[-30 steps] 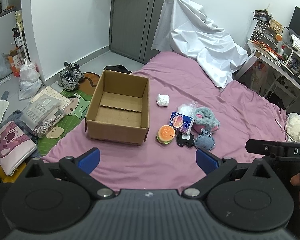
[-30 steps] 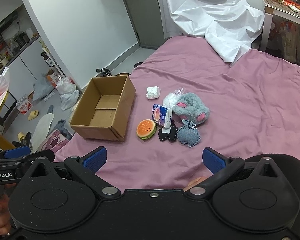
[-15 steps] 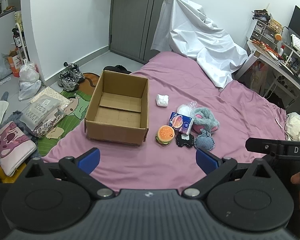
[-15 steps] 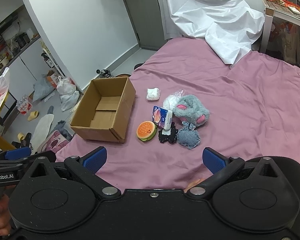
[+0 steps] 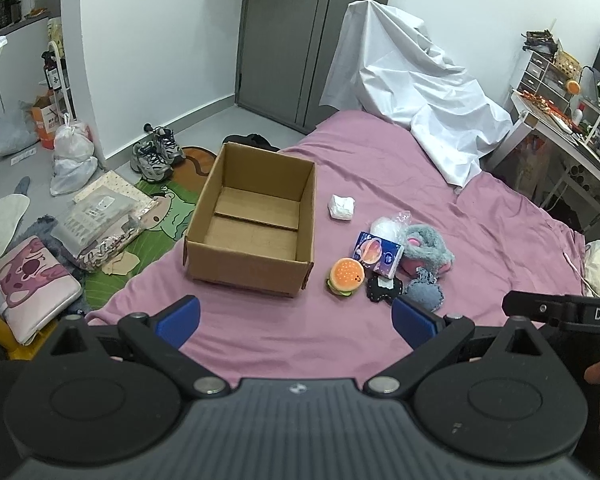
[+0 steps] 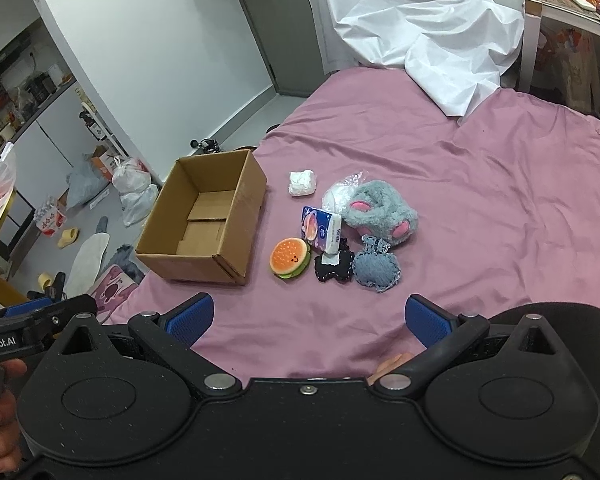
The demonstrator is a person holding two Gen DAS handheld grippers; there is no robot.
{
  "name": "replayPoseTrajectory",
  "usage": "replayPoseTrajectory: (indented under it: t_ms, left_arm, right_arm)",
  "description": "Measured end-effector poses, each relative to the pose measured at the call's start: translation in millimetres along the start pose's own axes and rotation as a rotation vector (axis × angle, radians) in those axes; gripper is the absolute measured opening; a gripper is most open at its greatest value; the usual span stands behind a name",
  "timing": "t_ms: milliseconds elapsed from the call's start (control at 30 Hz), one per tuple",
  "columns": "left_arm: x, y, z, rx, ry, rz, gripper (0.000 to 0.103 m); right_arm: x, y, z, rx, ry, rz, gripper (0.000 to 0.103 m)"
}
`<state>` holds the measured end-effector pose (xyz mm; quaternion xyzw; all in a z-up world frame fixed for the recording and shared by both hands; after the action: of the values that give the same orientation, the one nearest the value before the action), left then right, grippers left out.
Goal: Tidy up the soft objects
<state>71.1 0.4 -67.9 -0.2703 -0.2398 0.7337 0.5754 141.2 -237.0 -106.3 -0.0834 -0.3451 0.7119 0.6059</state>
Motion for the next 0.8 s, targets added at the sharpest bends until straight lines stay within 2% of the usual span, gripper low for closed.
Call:
replayPoseTrajectory:
  t_ms: [200, 567, 800]
  left_arm:
    - [-4.0, -1.4, -5.3, -0.033, -0.012, -0.007, 0.101]
    - [-21.1, -5.6, -36.3, -0.02, 0.007, -0.019, 0.101]
    - [-26.7, -10.3, -62.0, 0.0, 0.017, 0.011, 0.099]
  right_arm:
    - [-6.1, 3.9, -7.6, -0.006, -0.038, -0.015, 0.103]
    - [-12.8, -1.7, -39.5, 0.014, -0.038, -0.038, 0.103]
    - [-23.9, -10.5, -62.8, 0.047, -0.025, -0.058, 0.102]
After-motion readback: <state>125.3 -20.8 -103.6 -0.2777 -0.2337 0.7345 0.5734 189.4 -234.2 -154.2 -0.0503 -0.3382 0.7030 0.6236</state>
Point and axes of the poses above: each gripper's, at about its wrist camera, not at the fingertips, and z roughly against the way its jaws point, x to its left, y to its underside, the point moved 10 cm from there along -z, roughly the way its jaws point, and after that the axes turned 1 degree about -z, right-handed, at the moved point
